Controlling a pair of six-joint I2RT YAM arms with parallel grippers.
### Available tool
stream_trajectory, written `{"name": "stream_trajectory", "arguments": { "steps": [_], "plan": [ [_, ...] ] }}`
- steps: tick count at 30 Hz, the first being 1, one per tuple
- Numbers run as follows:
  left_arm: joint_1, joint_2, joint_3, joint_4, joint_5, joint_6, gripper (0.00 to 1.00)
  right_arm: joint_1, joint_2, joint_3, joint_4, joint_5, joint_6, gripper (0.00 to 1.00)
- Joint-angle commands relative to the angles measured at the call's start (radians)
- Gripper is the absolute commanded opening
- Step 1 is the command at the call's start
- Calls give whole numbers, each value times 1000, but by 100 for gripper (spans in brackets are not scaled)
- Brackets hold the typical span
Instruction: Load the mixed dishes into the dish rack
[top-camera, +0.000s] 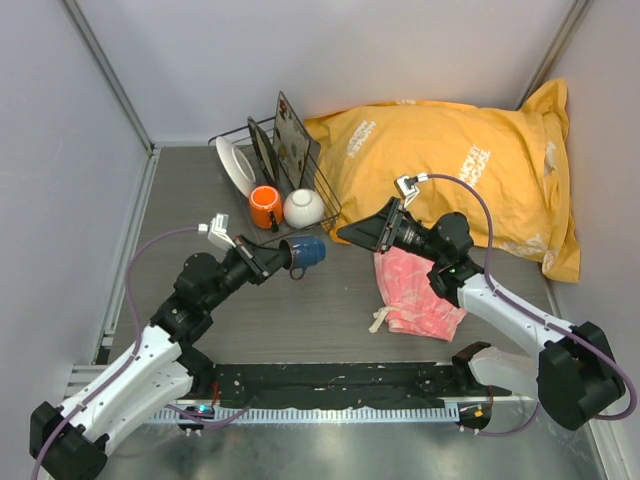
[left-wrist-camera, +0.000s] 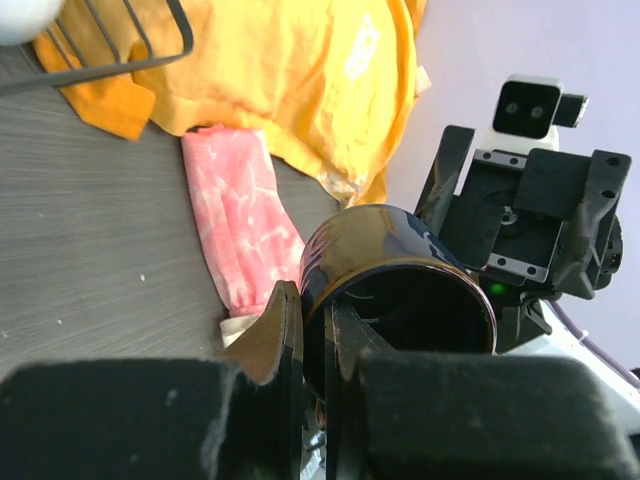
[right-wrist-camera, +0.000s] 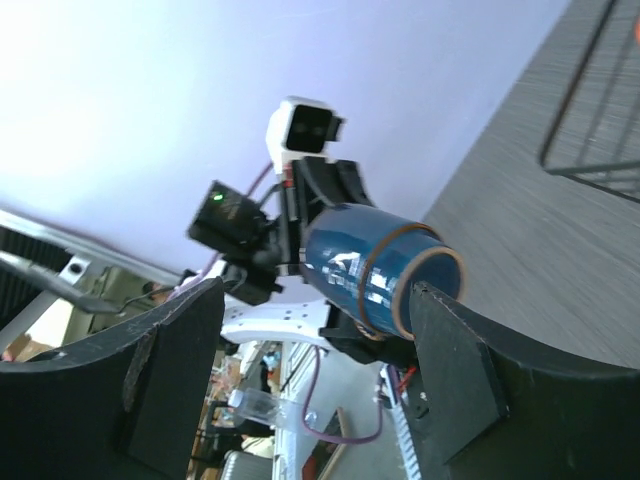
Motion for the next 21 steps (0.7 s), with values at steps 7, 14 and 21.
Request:
{"name": "stream_trajectory", "arguments": {
  "steps": [7, 14, 21],
  "plan": [
    [24, 31, 74, 275, 117, -82, 0, -1, 0, 10, 113, -52, 38, 81],
    [24, 89, 88, 351, 153, -122, 1, 5, 35, 20, 116, -75, 52, 81],
    [22, 154, 97, 414, 183, -149, 0, 18, 97, 13, 255, -101, 131, 81]
  ]
}}
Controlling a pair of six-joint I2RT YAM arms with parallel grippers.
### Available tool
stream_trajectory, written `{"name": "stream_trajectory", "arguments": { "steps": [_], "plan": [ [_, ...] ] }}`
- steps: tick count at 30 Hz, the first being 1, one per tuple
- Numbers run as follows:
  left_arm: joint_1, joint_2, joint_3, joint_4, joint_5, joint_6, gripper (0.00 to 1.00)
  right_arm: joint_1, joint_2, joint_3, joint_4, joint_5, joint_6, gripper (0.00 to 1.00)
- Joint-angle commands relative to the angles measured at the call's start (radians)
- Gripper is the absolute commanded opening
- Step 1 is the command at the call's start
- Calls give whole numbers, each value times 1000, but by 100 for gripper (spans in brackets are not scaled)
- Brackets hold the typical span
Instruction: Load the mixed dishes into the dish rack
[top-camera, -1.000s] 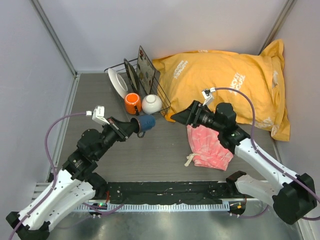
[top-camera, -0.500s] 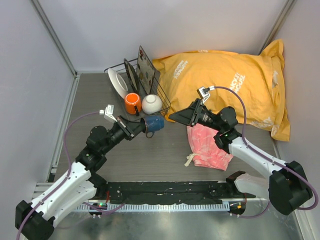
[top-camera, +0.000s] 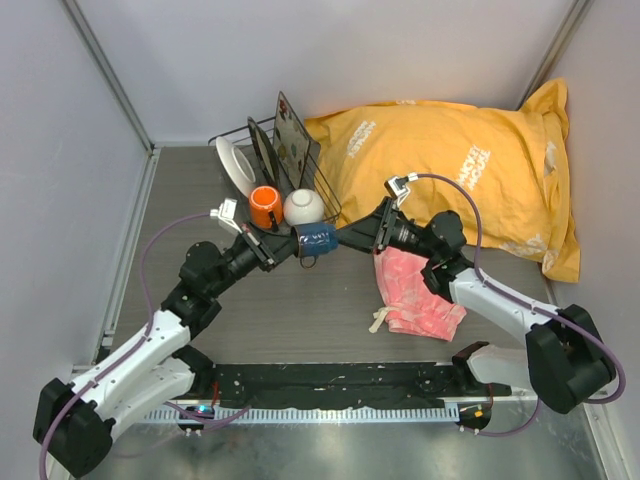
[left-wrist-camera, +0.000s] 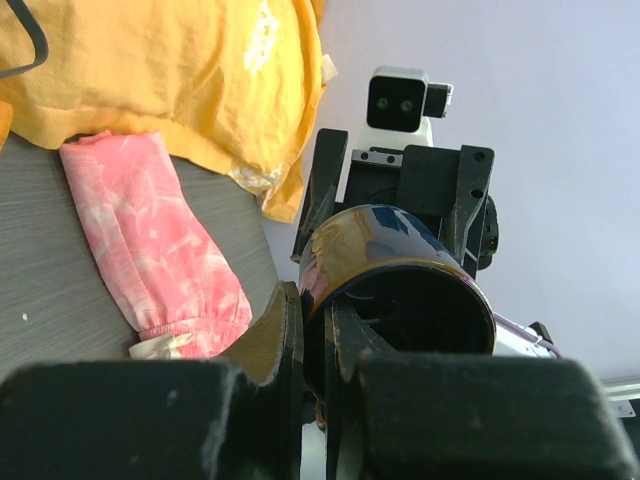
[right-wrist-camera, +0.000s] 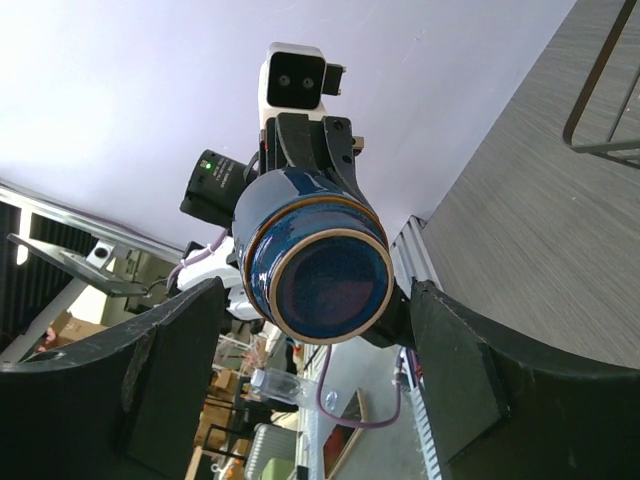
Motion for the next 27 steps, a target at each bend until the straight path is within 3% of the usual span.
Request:
{"name": "stream_trajectory", "arguments": {
  "steps": [1, 27],
  "plan": [
    [6, 11, 63, 162, 39, -31, 1, 15, 19, 13, 133, -28, 49, 81],
    [4, 71, 42, 224, 74, -45, 0, 41, 68, 34, 182, -41, 89, 76]
  ]
}}
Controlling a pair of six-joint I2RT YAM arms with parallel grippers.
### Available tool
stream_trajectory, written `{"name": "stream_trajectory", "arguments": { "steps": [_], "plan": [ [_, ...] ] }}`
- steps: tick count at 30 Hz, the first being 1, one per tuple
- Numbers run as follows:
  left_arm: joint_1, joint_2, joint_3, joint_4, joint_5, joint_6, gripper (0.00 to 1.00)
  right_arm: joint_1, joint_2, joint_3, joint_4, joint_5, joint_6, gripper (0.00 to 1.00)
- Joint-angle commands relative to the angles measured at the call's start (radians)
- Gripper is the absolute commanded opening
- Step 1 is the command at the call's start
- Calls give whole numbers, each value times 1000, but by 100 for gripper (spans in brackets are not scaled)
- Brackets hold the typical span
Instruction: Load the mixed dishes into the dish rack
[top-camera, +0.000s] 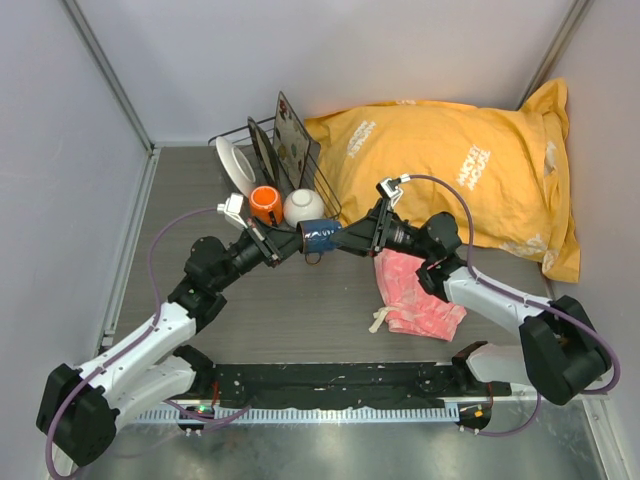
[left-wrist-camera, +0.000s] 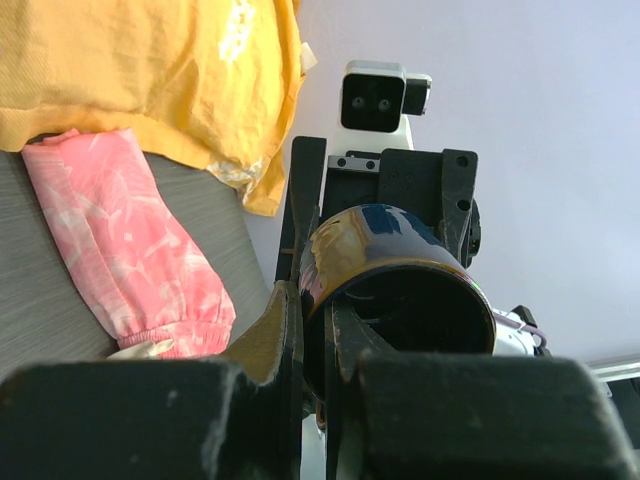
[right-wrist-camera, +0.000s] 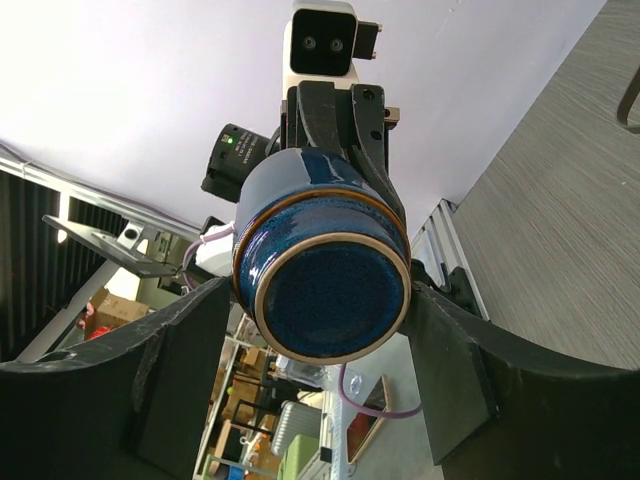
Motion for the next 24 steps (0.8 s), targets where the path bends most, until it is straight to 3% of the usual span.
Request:
{"name": "stream_trajectory", "arguments": {
  "steps": [1, 15, 19, 23, 24],
  "plan": [
    [4, -26, 23, 121, 23, -20, 1, 6, 8, 34, 73, -9, 9, 76],
    [4, -45, -12, 116, 22, -23, 1, 26, 68, 89, 155, 1, 52, 76],
    [4, -37, -11, 124, 17, -25, 0, 31, 72, 90, 153, 1, 55, 72],
    [4, -25, -8, 130, 23, -23, 1, 31, 75, 84, 156, -7, 58, 49],
    [4, -23, -9, 128, 23, -22, 0, 31, 75, 83, 159, -7, 59, 25]
  ]
}}
